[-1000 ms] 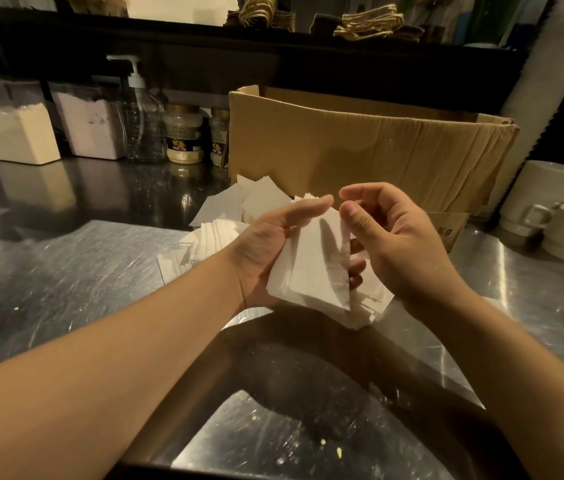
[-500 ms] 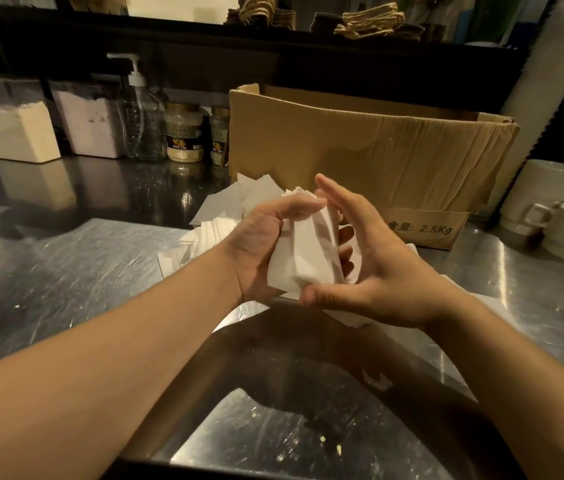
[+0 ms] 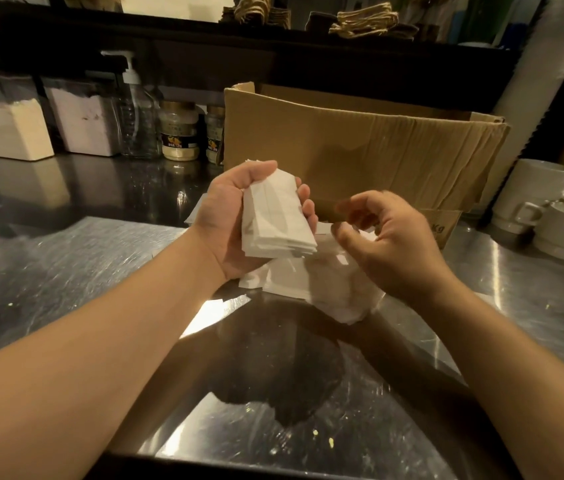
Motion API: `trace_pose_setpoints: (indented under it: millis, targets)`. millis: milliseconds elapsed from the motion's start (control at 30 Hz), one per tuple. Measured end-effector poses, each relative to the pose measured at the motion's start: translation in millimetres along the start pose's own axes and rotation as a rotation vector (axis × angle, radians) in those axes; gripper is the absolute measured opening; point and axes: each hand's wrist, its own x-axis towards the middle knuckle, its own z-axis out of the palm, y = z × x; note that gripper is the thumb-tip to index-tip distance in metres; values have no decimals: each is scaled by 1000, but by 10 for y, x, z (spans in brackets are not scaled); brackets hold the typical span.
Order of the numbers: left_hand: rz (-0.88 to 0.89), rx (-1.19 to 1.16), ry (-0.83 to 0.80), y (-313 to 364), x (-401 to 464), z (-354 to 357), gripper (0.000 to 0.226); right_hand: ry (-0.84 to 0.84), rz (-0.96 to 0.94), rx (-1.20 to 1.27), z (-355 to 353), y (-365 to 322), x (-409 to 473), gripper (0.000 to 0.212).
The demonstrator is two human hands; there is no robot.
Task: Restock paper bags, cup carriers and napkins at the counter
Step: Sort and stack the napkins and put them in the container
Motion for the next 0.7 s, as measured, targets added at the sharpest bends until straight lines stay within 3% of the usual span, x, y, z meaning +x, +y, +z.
trace_pose_setpoints:
  millis: [100, 233, 333, 567, 700]
  targets:
    - [18, -20, 16, 20, 24, -37, 46, -110, 16, -210, 39, 89, 18, 38]
    - [19, -38, 13, 14, 32, -57, 45, -203, 25, -287, 91, 203, 54, 58]
    - [18, -31, 24, 6, 34, -51, 43, -174, 57, -115, 150, 268, 61, 47]
    - [8, -34, 54, -7, 35, -39, 42, -147, -13, -278, 177, 313, 97, 40]
    - [8, -31, 55, -8, 38, -33, 44, -87, -35, -318, 210, 344, 119, 22]
